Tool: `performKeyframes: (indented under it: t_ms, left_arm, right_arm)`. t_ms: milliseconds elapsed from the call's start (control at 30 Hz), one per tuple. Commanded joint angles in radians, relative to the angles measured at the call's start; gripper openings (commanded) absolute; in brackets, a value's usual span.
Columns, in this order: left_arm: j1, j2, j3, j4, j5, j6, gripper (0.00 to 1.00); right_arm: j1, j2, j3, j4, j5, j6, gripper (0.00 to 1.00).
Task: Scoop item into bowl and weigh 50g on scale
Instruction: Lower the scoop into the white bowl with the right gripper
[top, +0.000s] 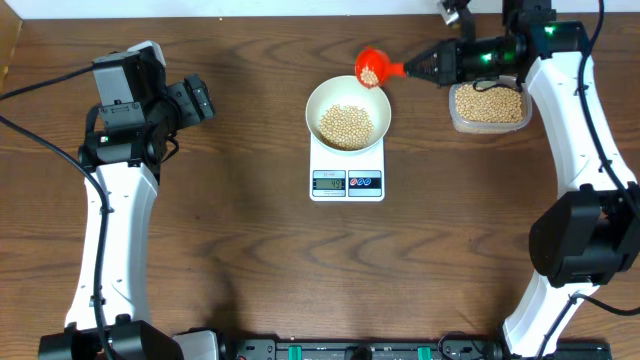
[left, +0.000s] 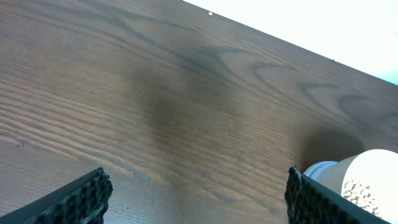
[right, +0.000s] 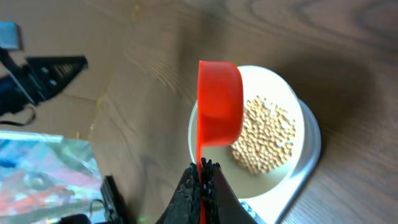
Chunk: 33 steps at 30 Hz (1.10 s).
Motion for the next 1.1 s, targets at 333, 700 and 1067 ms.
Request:
performKeyframes:
  t_ms: [333,700,1067]
  left_arm:
    - [0.002,-0.002,0.009,-0.003,-0.01,0.013,0.91]
    - [0.002,-0.002,0.009,-0.003,-0.01,0.013,0.91]
    - [0.002,-0.002,0.009,-0.003,-0.01,0.013,0.91]
  right_arm:
    - [0.089,-0.001,0.018,-0.063,0.185,-0.126,0.01]
    - [0.159,-0.001,0.018,-0.067,0.359,-0.185,0.01]
    - [0.193,-0.001,0.018,-0.067,0.418,-0.2,0.01]
